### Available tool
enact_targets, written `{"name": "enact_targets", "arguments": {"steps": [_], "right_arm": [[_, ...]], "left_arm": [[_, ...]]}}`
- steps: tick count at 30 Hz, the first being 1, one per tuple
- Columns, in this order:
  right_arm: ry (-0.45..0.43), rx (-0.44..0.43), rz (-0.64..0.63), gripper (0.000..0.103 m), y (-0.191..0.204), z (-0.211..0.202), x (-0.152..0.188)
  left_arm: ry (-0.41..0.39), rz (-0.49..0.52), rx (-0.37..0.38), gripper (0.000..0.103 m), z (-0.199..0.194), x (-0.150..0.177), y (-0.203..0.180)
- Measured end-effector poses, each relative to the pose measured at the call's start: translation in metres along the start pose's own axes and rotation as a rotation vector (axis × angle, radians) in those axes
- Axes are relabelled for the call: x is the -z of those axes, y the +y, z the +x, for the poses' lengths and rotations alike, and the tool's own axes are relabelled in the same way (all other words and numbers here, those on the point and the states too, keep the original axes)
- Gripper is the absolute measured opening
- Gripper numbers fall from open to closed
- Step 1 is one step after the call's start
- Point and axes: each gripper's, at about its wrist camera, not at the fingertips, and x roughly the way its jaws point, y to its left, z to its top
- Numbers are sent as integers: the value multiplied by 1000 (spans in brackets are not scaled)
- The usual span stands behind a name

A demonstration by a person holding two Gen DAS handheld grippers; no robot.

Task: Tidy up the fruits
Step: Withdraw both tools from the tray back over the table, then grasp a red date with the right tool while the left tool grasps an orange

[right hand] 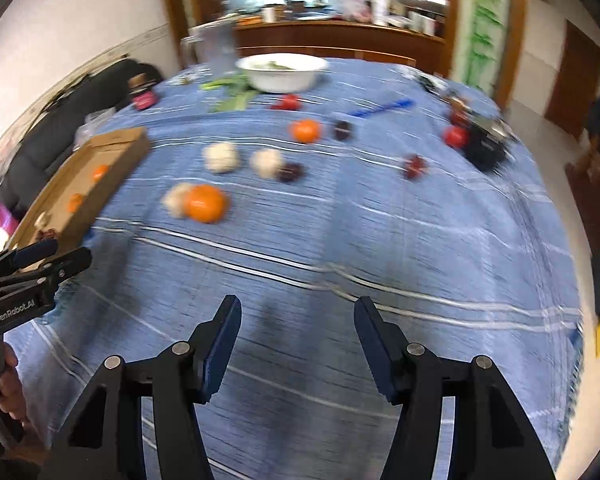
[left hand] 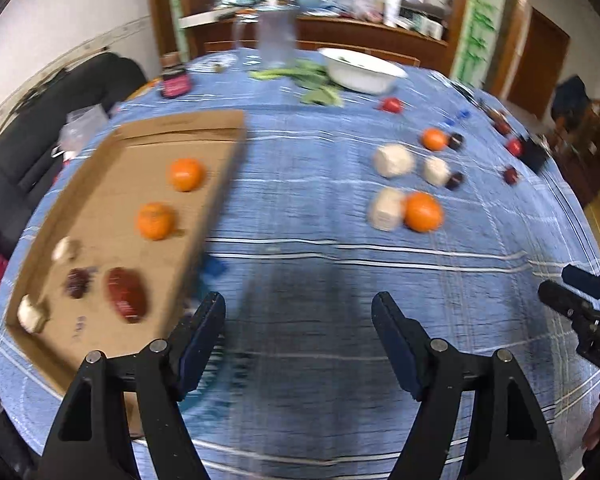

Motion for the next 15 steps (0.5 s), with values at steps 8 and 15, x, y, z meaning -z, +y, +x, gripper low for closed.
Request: {"name": "enact_targets", "arguments": {"steps": [8,15], "right_arm": [[-55,59,78,63,-66,-7,-16],[-69,38,104,63,-100,38,-73]], "left_arm": [[28,35,9,75,10,-12,-36],[54,39,-4,75,13,-17,-44]]}}
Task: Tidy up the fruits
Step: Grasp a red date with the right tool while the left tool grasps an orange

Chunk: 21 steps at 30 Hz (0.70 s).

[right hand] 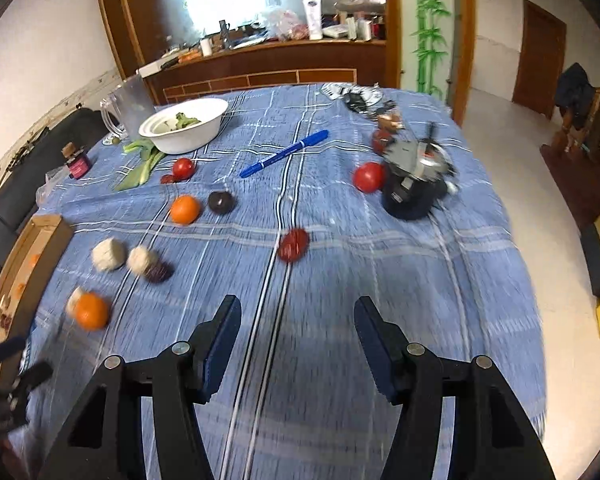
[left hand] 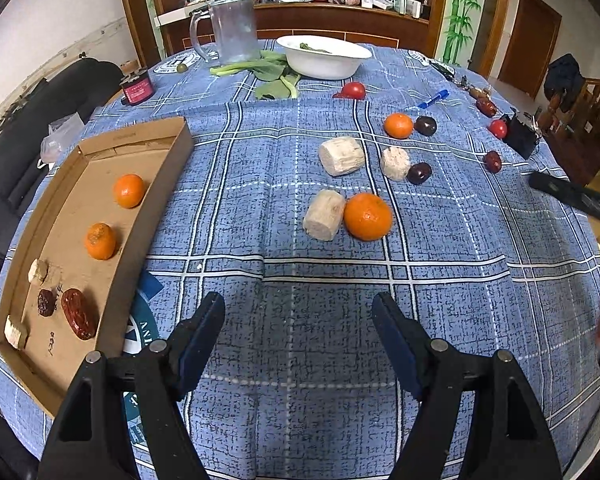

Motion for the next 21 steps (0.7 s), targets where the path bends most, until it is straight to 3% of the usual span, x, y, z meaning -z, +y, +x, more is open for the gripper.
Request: {"name": "enact_targets", "arguments": {"steps": [8,9,11,13,21], "right_arm": [[46,-27,-20,61,2,62,-24],[41,-21,-29,57,2,65,-24],[29,-9,-46,37,2,69,-26],[23,-17,-62,27,2,70,-27],[-2,-81,-67,27,-2,55,-23]], "left_arm": [[40,-9,37,75,10,-4,-5],[47,-12,40,75,13,-6,-7],[56,-20,49,75,19,-11,-12],[63,-40,65,75,26,-18,-16],[67,-110,93,75,54,-42,-30]]}}
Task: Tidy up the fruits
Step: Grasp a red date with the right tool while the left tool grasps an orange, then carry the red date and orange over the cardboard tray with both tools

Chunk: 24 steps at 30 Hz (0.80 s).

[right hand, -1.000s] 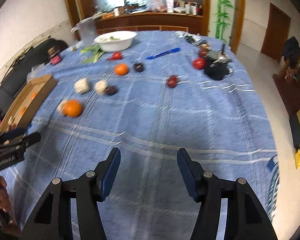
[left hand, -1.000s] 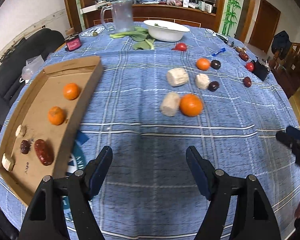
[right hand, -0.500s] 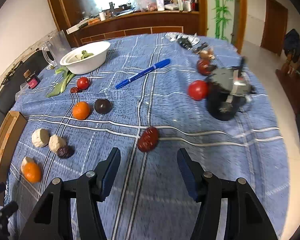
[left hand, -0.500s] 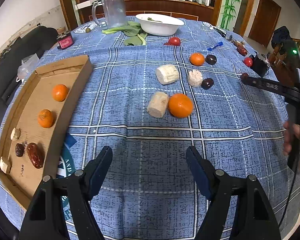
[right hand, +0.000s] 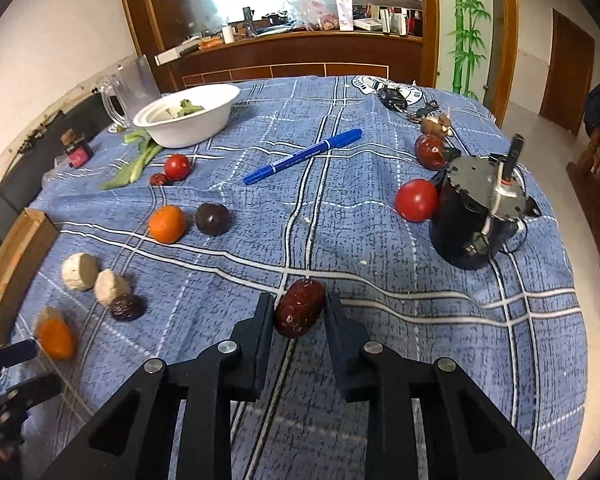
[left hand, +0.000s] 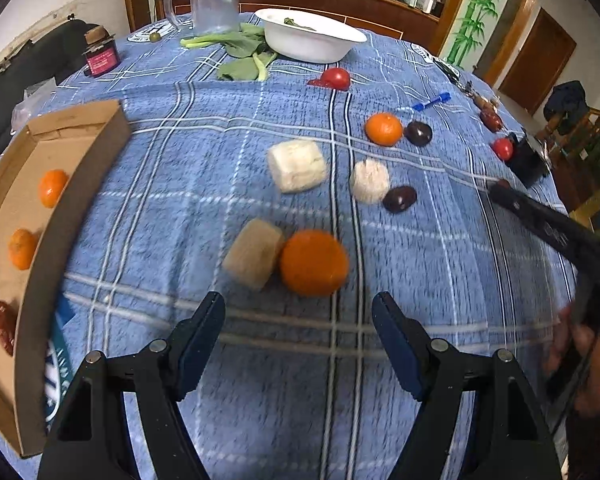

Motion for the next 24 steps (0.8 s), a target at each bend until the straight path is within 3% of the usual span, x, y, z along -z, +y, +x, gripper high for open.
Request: {"name": "enact_targets", "arguments": {"steps": [4,6,8,9,10,18,24], "right_arm": [[-4,-26,0,27,-1,-8,3],[-6,-30,1,27,-2,-12,4],[-15,-34,6,27,-4,-17,4],[-19,-30,5,27,-4,-19,5],[-21,-26,0,27,-4,-21,5],[-27,-4,2,27,0,-43,18],[-38,0,12,28,7,-69,34]], "left_arm": [[-14,0,-27,72,13,-12,-4],[-20,-2,-54,58,16,-15,-3],[-26,2,-34,53,13,-15,1],[-26,8,-30,44,12,-14,1],[-28,22,-33,29,11,-12,1],[-6,54,41,29,-5,12,4],[-38,129,81,29,-28,36,7]]}}
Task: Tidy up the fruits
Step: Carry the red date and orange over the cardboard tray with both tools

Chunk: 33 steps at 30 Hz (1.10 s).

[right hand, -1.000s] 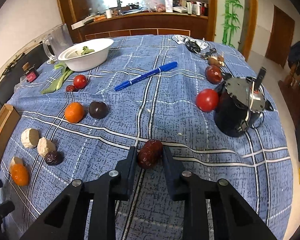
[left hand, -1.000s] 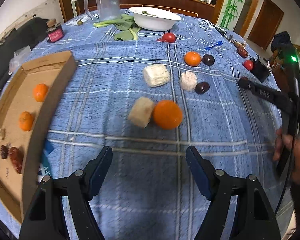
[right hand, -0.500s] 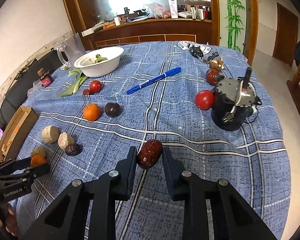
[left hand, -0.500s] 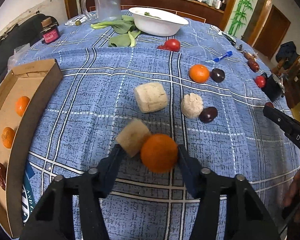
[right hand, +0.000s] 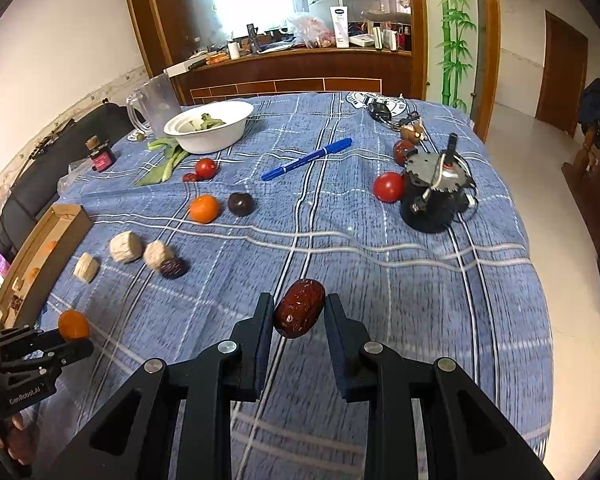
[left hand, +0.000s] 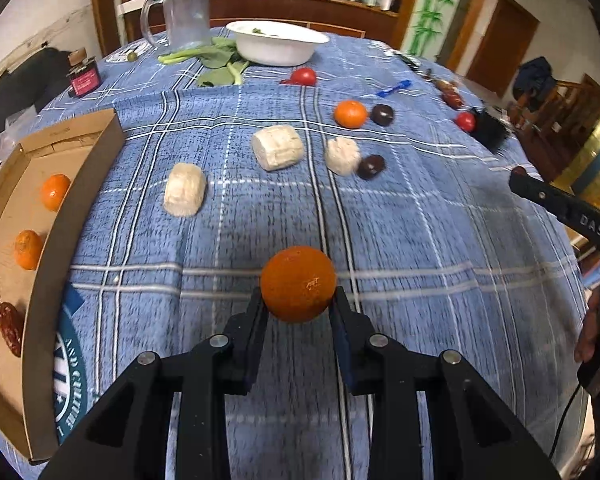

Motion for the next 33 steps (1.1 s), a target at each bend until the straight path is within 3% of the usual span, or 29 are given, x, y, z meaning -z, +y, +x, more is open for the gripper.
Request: {"name": "enact_targets", "arguments": {"steps": [4,14,33], "right_arm": [[14,10,-13,28,14,-11,14],[65,-2,-42,28,67,-14,51],[60,-59,-156,28,162,2,37]], "left_arm": [[-7,-2,56,30,-14,11,11],[-35,-3,71,30,-43,32,45],[-107,-102,35,30,-89,42,127]]}}
